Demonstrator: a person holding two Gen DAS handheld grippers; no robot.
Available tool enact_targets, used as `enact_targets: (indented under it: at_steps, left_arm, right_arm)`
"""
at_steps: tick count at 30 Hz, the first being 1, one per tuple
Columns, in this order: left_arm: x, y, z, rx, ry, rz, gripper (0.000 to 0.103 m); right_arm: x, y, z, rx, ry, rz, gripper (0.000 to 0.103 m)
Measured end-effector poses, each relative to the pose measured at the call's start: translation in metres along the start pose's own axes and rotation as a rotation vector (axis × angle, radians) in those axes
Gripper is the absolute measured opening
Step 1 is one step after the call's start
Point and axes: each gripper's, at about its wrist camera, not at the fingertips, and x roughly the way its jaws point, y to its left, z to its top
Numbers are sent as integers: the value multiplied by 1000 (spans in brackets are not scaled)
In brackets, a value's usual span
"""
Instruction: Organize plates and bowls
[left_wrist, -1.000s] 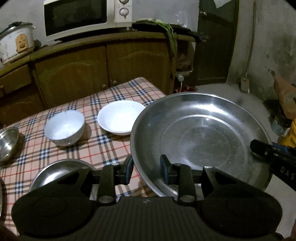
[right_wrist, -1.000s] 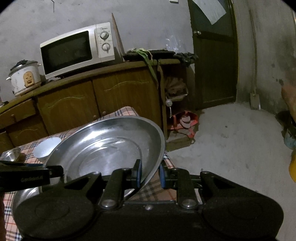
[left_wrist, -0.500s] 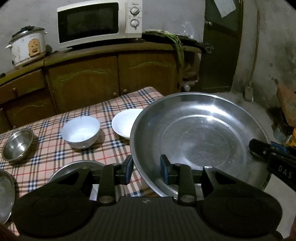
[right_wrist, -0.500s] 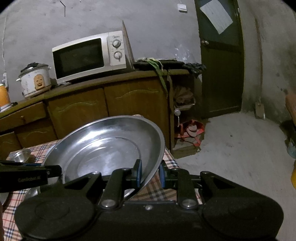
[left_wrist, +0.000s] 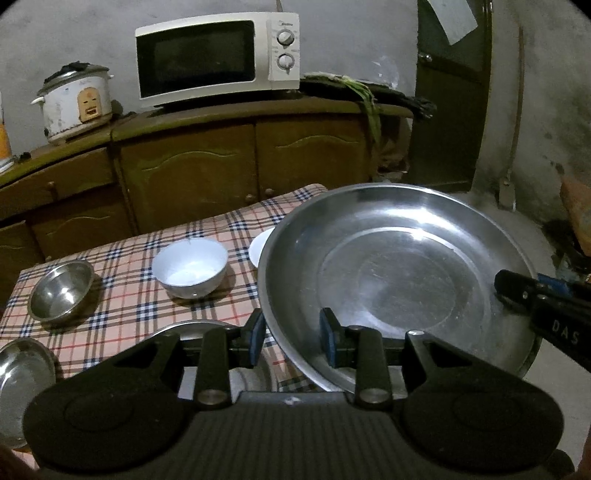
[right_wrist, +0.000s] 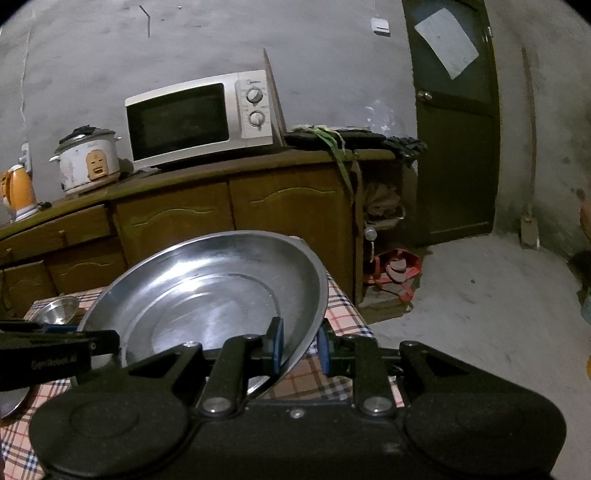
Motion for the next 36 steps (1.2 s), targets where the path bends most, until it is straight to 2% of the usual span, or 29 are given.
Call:
enact_targets:
  at_steps: [36]
  left_arm:
    - [-25,51,-8,-32,-11,104,34]
  right_arm:
    - [5,60,-5,-65,35,109,27]
